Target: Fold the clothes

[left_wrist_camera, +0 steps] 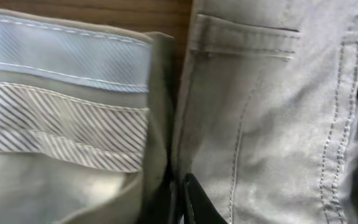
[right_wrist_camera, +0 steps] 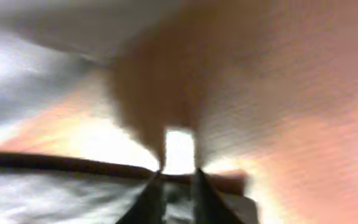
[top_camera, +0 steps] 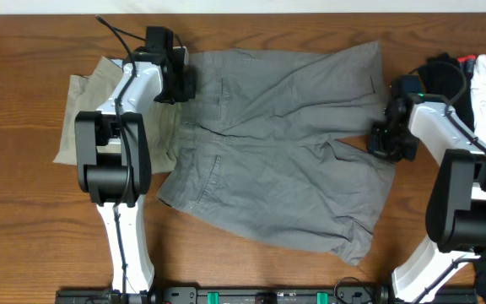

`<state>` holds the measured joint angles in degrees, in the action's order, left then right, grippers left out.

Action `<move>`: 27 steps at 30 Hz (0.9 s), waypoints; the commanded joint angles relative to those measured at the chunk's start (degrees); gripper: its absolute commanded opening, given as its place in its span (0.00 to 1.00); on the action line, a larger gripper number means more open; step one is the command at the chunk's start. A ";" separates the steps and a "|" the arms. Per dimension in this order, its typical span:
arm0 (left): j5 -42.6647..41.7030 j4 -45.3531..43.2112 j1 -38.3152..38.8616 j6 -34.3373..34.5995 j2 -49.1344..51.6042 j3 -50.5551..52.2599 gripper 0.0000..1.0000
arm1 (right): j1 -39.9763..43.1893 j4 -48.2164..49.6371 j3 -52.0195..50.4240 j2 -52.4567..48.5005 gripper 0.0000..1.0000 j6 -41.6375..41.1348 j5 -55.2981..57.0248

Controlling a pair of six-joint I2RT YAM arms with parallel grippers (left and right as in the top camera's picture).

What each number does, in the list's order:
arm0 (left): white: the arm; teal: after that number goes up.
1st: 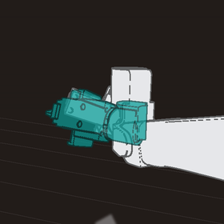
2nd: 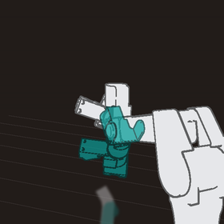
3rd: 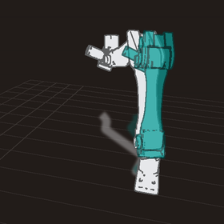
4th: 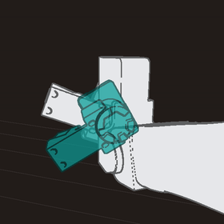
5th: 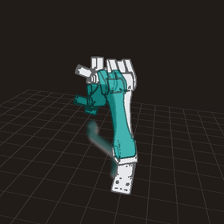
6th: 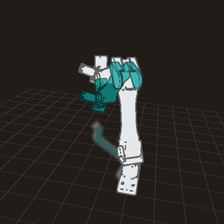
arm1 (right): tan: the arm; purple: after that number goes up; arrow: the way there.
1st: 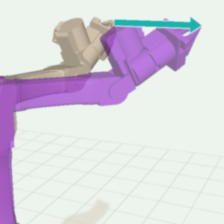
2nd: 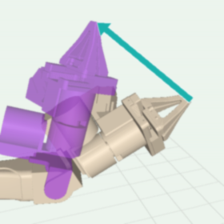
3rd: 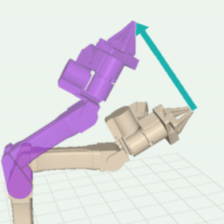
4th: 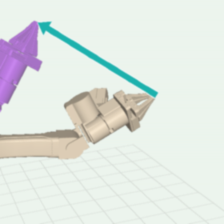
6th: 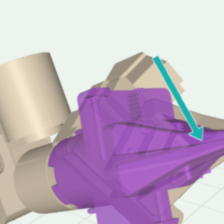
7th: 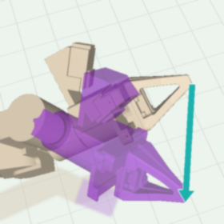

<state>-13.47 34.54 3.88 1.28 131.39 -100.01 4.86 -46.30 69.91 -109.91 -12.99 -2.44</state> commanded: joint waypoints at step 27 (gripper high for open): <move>0.48 2.80 0.68 -0.39 -2.40 -0.33 0.06 | 3.08 6.49 2.38 -8.31 0.14 -4.72 8.96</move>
<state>-13.37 37.06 4.54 1.28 131.13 -100.01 5.06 -37.04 74.41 -115.66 -16.47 -9.02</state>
